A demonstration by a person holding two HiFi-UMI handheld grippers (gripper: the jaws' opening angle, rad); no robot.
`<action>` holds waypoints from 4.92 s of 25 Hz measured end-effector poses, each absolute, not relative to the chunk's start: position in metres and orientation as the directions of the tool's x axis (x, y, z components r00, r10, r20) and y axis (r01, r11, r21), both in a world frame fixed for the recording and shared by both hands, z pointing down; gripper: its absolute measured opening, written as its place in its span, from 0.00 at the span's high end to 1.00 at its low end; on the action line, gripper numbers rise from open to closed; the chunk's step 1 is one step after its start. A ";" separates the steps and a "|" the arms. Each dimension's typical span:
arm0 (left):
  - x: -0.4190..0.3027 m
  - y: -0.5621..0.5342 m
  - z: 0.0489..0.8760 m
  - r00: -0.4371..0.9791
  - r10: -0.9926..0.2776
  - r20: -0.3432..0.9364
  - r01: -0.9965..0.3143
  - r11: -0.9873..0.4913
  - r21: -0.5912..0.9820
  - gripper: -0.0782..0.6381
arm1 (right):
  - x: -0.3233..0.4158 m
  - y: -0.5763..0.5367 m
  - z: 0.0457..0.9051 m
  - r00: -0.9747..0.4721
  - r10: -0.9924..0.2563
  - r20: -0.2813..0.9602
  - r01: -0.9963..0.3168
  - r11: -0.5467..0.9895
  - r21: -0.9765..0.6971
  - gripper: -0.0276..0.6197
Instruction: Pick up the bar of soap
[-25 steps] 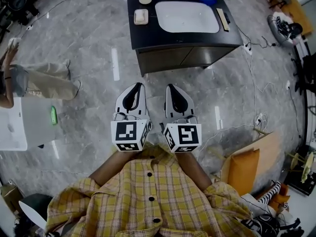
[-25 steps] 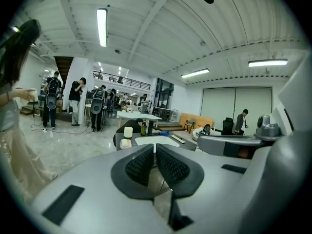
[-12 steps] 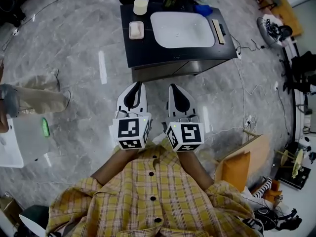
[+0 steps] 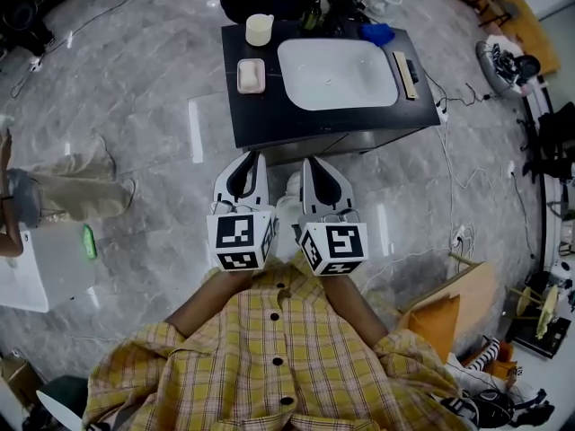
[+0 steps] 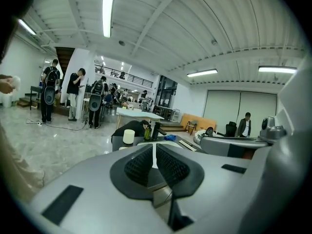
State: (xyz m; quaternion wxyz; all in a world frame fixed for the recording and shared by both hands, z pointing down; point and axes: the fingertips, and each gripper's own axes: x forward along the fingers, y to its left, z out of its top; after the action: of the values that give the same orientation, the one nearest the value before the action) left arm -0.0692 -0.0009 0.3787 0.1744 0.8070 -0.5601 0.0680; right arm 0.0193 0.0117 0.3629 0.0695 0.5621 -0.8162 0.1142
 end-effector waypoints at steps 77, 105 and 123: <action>-0.083 -0.376 0.678 0.123 -0.414 0.902 -0.988 0.035 0.152 0.60 | 0.015 -0.367 0.534 -0.550 -0.633 0.545 -0.834 0.449 -0.320 0.93; -0.082 -0.382 0.624 0.128 -0.523 0.843 -0.980 0.065 0.189 0.60 | 0.037 -0.372 0.510 -0.568 -0.645 0.511 -0.823 0.465 -0.326 0.93; -0.083 -0.364 0.403 0.183 -0.868 0.462 -0.969 -0.079 0.235 0.60 | 0.013 -0.355 0.395 -0.598 -0.729 0.334 -0.801 0.551 -0.234 0.93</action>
State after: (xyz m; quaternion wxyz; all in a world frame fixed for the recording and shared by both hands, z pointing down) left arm -0.0829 -0.3643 0.4032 0.2493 0.7275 -0.6311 0.1014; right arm 0.0130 -0.3549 0.3947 0.0994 0.4372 -0.8749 0.1831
